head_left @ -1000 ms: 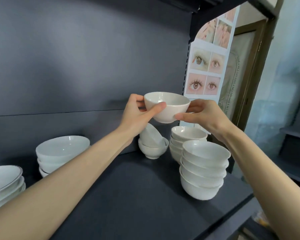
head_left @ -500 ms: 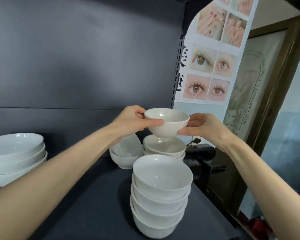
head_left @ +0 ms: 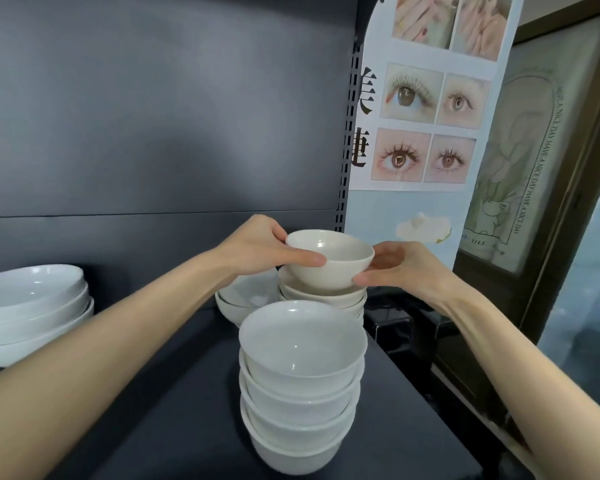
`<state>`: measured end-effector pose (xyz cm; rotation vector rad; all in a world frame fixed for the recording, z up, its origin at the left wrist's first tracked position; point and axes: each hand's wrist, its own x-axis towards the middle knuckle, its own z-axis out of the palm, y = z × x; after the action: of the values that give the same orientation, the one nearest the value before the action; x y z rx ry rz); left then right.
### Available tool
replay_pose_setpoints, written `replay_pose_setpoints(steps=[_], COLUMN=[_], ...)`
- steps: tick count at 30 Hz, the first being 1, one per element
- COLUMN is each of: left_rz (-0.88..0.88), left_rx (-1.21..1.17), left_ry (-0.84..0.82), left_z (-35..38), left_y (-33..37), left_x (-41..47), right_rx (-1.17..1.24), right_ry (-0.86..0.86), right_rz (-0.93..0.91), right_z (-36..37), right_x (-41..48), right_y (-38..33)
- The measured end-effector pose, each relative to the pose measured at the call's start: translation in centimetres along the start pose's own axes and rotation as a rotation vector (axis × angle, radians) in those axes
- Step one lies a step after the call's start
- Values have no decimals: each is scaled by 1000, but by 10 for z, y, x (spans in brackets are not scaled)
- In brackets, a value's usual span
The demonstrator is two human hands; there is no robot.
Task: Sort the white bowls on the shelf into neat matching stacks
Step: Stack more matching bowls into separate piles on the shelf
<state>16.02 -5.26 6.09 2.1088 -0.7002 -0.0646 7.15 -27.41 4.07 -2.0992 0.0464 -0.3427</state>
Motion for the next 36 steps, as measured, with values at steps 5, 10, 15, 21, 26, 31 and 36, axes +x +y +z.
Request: replay_pose_setpoints(steps=[5, 10, 15, 21, 26, 31, 36], left_rz=[-14, -22, -22, -21, -14, -37, -49], left_rx=[17, 50, 75, 106, 132, 181, 203], left_ry=[-11, -21, -38, -50, -45, -55, -53], left_z=[5, 6, 6, 7, 8, 8, 7], left_y=[-7, -14, -17, -19, -22, -23, -22], left_x=[1, 0, 1, 2, 3, 2, -2], right_rx=[-5, -10, -44, -72, -100, -133, -85], right_ry=[-13, -59, -65, -65, -96, -136, -190], right_rz=[16, 31, 42, 53, 45, 40, 72], right_z=[2, 4, 4, 3, 3, 2, 2], right_x=[1, 3, 4, 1, -1, -2, -4], right_y=[8, 12, 12, 12, 8, 8, 8])
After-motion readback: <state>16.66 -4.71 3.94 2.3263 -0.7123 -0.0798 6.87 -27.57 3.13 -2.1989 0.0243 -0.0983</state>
